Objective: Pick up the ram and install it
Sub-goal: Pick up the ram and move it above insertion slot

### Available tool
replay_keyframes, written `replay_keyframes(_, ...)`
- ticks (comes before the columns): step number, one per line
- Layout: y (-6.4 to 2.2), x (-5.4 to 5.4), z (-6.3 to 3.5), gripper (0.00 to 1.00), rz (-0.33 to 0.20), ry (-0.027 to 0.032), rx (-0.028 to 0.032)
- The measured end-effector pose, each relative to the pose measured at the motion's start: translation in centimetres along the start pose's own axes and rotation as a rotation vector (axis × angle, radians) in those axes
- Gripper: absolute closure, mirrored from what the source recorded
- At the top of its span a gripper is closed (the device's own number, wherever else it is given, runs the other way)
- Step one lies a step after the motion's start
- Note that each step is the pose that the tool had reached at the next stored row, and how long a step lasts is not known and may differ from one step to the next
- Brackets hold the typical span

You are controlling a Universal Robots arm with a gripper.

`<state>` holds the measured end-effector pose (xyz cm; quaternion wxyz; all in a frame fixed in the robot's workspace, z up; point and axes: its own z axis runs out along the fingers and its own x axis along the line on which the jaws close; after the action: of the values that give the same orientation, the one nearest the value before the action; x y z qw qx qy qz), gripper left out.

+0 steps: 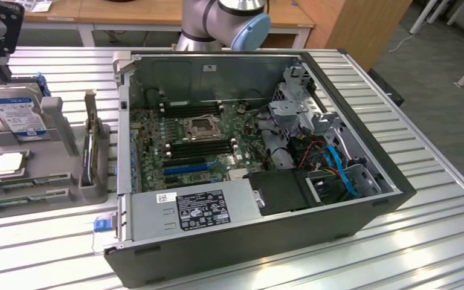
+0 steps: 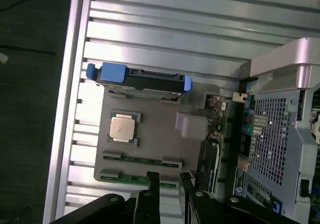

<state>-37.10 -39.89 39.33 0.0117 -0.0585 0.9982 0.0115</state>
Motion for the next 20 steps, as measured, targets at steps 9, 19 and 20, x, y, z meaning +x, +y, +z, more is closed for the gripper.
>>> replay_keyframes(9,0.01,0.02,0.00,0.70,-0.130,0.0079,0.0139)
replay_keyframes(19,0.00,0.07,0.00,0.70,-0.257,0.0173,0.0417)
replay_keyframes(20,0.00,0.07,0.00,0.70,-0.275,0.0173,0.0415)
